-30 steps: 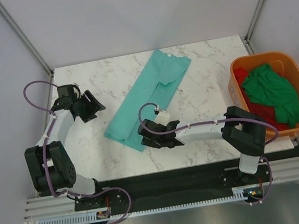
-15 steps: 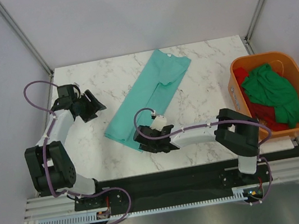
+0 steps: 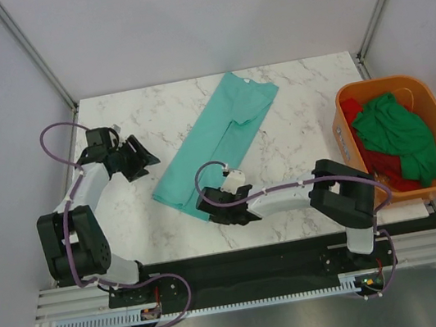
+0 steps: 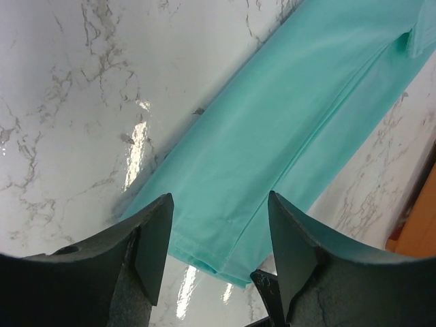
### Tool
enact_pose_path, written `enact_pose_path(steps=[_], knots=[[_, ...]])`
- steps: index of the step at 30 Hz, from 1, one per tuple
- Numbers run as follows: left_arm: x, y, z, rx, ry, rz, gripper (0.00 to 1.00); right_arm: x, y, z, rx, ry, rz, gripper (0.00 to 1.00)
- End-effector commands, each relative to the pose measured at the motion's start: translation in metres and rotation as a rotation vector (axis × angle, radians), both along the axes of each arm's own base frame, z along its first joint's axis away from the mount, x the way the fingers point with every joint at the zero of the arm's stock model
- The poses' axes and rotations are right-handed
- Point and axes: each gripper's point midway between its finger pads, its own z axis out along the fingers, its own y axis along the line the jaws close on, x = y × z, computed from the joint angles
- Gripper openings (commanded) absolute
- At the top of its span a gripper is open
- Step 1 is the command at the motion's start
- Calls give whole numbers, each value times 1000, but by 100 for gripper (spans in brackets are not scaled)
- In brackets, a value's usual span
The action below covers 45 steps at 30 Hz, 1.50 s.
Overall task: Fold and stack the t-shirts
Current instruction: Fold the tshirt
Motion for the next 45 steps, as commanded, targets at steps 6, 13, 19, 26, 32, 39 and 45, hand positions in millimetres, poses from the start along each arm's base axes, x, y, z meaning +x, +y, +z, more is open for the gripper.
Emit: enact_pose_path(steps=[6,13,19,26,32,39,45], knots=[[-21,-25,21,-76,-80,-109,65,-5,-40,7,-72,-36,43,0],[-60,-63,0,-59,-18,-235,65,-21,-86,21,-131,-64,94,0],[-51,-40,-2,-28,8,-141,68,-20,-71,39,-62,-95,151,23],[-27,1,16,-45,-39,-19,68,-4,-22,39,55,-66,-3,47],[-32,-2,12,-56,-25,-29,67,5,0,35,76,-70,-29,49],[-35,-3,14,-60,-36,-33,67,4,8,24,71,-44,-36,49],[-36,-3,15,-57,-44,-33,67,-8,13,7,47,10,-19,47]])
